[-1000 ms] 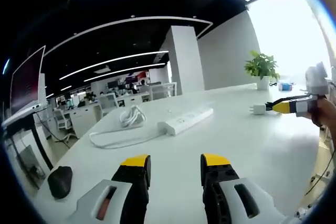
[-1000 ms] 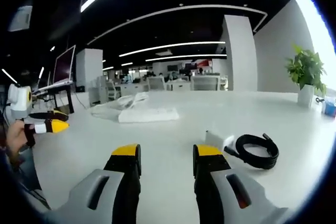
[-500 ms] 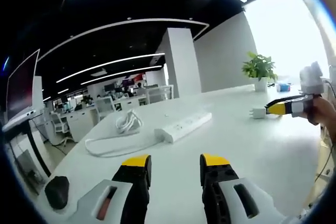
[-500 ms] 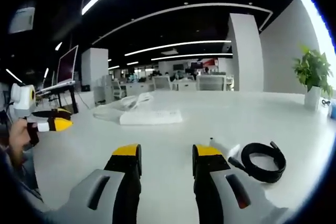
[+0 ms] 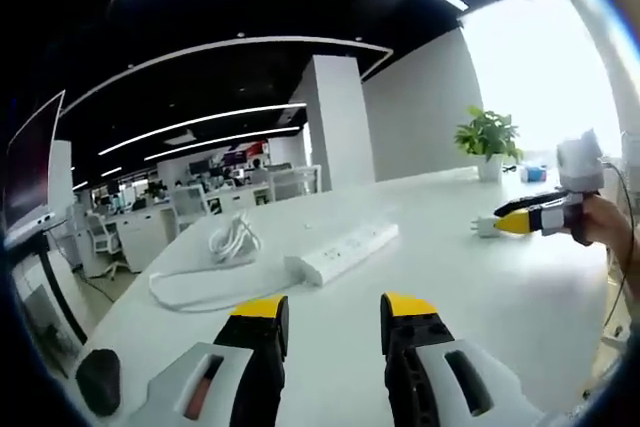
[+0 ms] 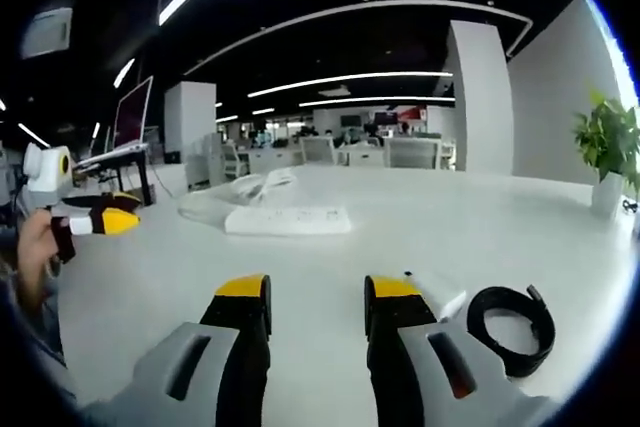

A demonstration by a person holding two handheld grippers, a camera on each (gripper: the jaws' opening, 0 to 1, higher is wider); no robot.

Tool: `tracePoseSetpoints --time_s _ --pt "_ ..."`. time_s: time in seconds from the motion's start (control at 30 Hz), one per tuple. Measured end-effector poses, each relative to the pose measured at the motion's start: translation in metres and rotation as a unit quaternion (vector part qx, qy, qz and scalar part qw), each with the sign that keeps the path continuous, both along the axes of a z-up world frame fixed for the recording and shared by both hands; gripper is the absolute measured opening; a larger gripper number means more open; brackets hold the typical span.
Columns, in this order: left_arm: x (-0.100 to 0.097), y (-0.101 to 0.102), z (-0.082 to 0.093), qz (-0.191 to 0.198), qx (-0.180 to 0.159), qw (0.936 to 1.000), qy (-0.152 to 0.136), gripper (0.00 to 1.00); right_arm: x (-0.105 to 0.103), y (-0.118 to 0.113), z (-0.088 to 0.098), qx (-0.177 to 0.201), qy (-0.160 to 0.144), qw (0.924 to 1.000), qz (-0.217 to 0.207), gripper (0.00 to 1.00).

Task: Straighten the power strip on the desk, plug the charger into it

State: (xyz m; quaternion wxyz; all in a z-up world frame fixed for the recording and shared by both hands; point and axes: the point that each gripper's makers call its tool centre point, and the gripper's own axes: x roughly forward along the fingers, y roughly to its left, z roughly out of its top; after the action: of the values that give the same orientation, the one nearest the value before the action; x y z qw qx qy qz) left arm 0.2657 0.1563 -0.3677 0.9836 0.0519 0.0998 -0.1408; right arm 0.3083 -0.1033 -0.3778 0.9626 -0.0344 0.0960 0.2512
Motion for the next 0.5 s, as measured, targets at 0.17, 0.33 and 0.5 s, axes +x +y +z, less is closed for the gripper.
tracePoseSetpoints --time_s 0.17,0.33,0.5 --pt "0.006 -0.003 0.001 -0.008 -0.001 1.0 0.002 0.37 0.007 -0.001 0.0 0.002 0.004 1.0 0.006 0.36" --pt "0.014 -0.005 0.002 -0.009 0.003 1.0 0.001 0.37 0.015 -0.002 0.001 0.011 0.005 0.9999 0.011 0.35" --pt "0.022 -0.006 0.001 -0.01 0.01 0.9999 0.003 0.37 0.021 -0.002 0.004 0.018 0.003 0.9997 0.017 0.35"
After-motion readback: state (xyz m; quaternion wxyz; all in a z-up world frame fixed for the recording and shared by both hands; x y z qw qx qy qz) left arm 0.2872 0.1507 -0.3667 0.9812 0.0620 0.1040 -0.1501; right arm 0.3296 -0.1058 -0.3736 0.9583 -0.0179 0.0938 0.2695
